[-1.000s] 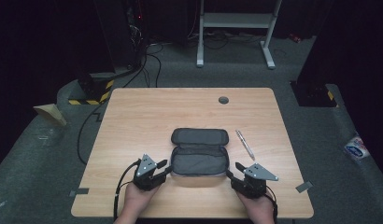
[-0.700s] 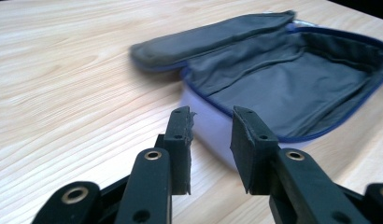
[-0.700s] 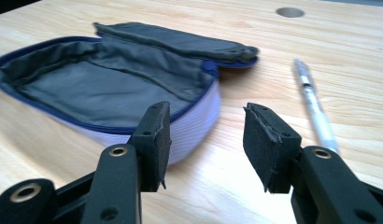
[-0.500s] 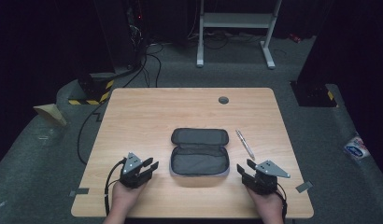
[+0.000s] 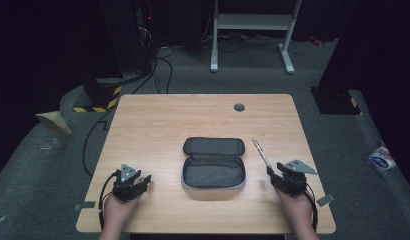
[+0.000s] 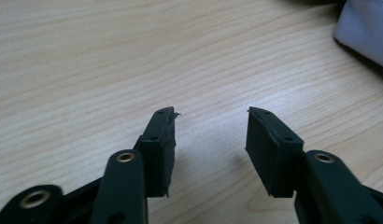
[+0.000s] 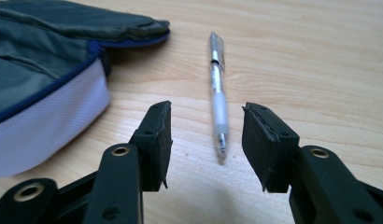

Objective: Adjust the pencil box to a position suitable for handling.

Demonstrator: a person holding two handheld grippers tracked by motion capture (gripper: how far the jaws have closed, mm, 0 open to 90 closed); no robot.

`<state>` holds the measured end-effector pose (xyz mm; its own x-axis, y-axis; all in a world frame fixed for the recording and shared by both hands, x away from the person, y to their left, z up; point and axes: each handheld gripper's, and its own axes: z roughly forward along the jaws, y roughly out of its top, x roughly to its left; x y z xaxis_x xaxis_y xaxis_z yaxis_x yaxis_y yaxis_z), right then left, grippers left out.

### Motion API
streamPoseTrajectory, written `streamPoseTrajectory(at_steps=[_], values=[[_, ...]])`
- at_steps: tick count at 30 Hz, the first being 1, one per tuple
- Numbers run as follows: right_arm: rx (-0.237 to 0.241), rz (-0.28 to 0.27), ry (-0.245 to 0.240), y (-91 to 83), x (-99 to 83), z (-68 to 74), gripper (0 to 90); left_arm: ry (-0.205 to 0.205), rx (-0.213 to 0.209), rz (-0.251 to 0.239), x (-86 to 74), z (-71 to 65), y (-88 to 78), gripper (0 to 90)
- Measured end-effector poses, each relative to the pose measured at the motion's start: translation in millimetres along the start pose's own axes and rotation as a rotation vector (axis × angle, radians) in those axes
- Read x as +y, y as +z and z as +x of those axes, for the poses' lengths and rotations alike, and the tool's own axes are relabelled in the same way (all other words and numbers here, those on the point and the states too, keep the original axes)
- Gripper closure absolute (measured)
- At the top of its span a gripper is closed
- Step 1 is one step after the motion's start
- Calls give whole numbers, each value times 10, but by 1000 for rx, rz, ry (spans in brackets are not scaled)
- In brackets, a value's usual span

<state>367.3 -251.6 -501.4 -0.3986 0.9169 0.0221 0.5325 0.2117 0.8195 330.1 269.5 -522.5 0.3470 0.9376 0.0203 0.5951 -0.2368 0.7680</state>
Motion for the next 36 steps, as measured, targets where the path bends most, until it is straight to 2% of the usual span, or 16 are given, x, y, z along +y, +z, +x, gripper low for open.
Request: streamPoseTrajectory(at_steps=[2,4,5,7,13,14,15,16,17,19,24,27,28,29,35,36], values=[[-3,8,-4,63,13,-38,527,8,2,26,-24,-7,25,487],[-3,13,3,120,15,-68,534,2,-7,16,-33,-9,28,467],[-4,17,1,149,12,-81,548,-2,-22,16,-37,-16,34,444],[1,38,-14,206,4,-98,573,4,-23,13,-41,-25,37,408],[-32,67,-53,298,-10,-104,652,5,-26,13,-42,-25,38,397],[-37,92,-56,321,1,-105,668,5,-26,13,-41,-25,38,397],[-27,113,-57,344,4,-81,726,5,-26,14,-41,-25,38,397],[-27,113,-57,344,4,-81,726,5,-26,14,-41,-25,38,397],[-45,121,-80,345,-1,-52,785,5,-26,13,-42,-25,38,397],[-50,122,-80,339,-3,-42,786,5,-26,13,-42,-25,38,397],[-43,132,-93,212,-67,0,787,4,-25,13,-42,-28,37,397],[-13,125,-75,63,-136,5,786,2,-27,14,-42,-30,36,397],[-13,125,-75,63,-136,5,786,2,-27,14,-42,-30,36,397],[6,127,-64,-38,-189,0,786,1,-27,13,-43,-31,36,397],[9,159,-84,-278,-354,24,784,4,-30,12,-42,-31,39,397],[10,166,-90,-337,-396,56,762,8,-31,14,-38,-28,41,397]])
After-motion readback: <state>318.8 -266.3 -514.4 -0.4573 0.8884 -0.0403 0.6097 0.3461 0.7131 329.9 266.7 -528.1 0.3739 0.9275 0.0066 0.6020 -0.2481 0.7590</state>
